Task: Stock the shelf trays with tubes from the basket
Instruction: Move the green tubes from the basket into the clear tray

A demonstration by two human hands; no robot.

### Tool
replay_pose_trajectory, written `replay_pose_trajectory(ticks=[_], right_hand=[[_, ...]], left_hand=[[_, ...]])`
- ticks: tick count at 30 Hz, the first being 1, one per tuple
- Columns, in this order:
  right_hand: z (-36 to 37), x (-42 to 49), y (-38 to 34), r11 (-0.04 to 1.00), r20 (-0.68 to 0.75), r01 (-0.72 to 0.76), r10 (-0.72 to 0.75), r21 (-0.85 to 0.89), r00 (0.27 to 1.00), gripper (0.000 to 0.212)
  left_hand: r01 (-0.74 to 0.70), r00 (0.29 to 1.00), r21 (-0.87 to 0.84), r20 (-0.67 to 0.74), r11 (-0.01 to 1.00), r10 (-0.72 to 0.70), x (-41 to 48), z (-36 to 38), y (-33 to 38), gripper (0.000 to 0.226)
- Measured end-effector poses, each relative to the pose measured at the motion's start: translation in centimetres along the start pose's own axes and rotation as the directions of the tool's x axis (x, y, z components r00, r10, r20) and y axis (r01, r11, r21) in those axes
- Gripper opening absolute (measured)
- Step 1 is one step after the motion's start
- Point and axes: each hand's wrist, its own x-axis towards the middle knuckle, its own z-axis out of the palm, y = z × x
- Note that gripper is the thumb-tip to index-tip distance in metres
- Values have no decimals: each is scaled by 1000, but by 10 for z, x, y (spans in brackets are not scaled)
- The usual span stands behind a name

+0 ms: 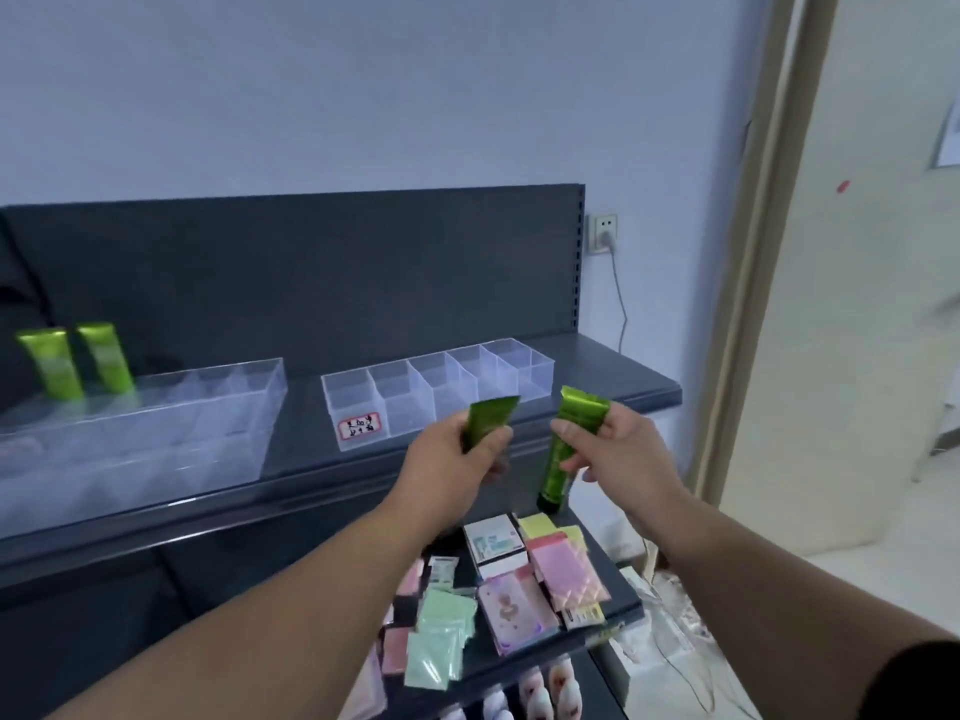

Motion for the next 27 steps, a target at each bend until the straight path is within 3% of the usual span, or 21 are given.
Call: replay_pose_trajectory(ticks=[8,20,27], right_hand=[[87,18,-81,986,4,161,-161,-41,987,11],[282,40,-155,956,137,290,-283,-34,949,12],[362,51,-161,945,196,325,-315,-20,929,9]], left_hand=[[-52,975,-18,-215,998,47,19,-118,33,12],[-45,951,-30,-306,999,34,48,-333,3,13],[-17,954,-1,-300,1000,16,59,-404,-19,12]])
